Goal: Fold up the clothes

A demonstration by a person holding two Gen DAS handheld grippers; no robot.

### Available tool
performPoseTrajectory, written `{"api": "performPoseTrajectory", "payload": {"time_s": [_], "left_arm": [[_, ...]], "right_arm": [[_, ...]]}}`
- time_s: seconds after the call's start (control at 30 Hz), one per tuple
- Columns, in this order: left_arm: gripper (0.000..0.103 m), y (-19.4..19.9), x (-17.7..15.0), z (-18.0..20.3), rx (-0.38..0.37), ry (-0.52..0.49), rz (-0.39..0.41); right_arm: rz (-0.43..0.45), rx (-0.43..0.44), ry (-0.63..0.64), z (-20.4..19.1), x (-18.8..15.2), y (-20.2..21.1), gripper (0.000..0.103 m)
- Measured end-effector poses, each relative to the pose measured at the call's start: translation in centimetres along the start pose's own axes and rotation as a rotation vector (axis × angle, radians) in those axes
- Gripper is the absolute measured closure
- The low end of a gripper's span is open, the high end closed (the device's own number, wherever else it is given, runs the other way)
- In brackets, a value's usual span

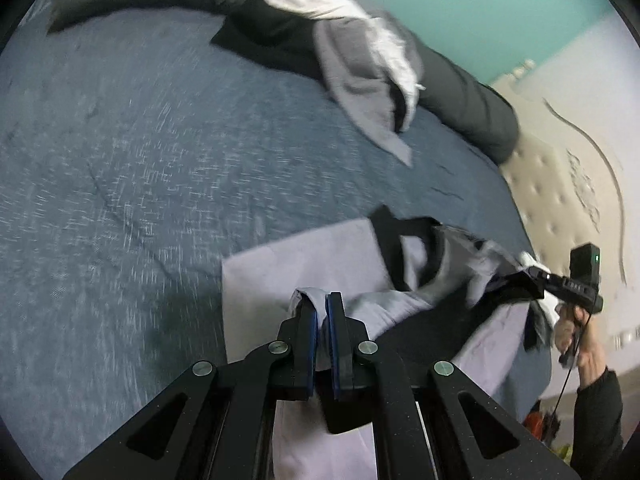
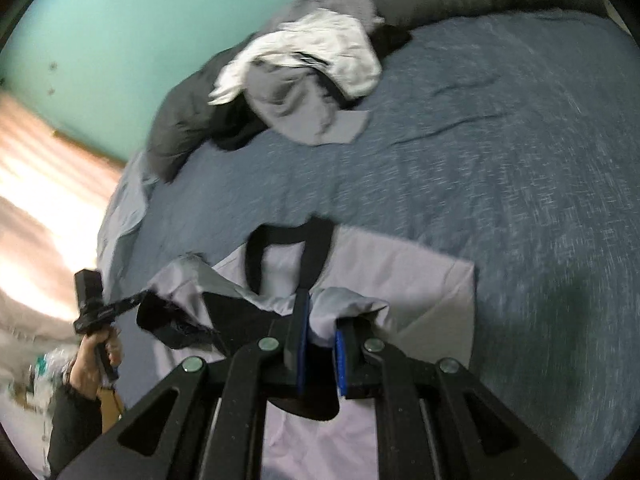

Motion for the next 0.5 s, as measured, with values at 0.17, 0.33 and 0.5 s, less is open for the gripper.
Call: {"api": "performPoseTrajectory", "payload": {"time_s": [0.17, 0.33, 0.5], "left_arm": [[0.097, -3.1, 0.9, -4.5, -0.023, 0.137, 0.022], [0.096, -4.2, 0.7, -5.4, 0.002, 0.145, 0.020], [0.088, -2.5, 1.0, -4.8, -0.075, 0.185, 0.074]], "right_arm": [[-0.023, -0.057, -0.104, 3.3, 1.0, -5.2, 0.089], [0.010, -0.007, -0.168, 4.9, 0.6, -6.0, 0.088], [0.082, 0.044, -0.199, 5.3, 0.8, -4.2, 0.080]]}}
Point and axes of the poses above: each gripper's, at about its wrist camera, not at the fingertips, and y roughly against the way its jaws point, z to its right, x to its top, the point moved 4 cm from there along -y, roughly the way its jaws point, and after that the axes turned 15 degrees about -x, right-handed, at the moved point
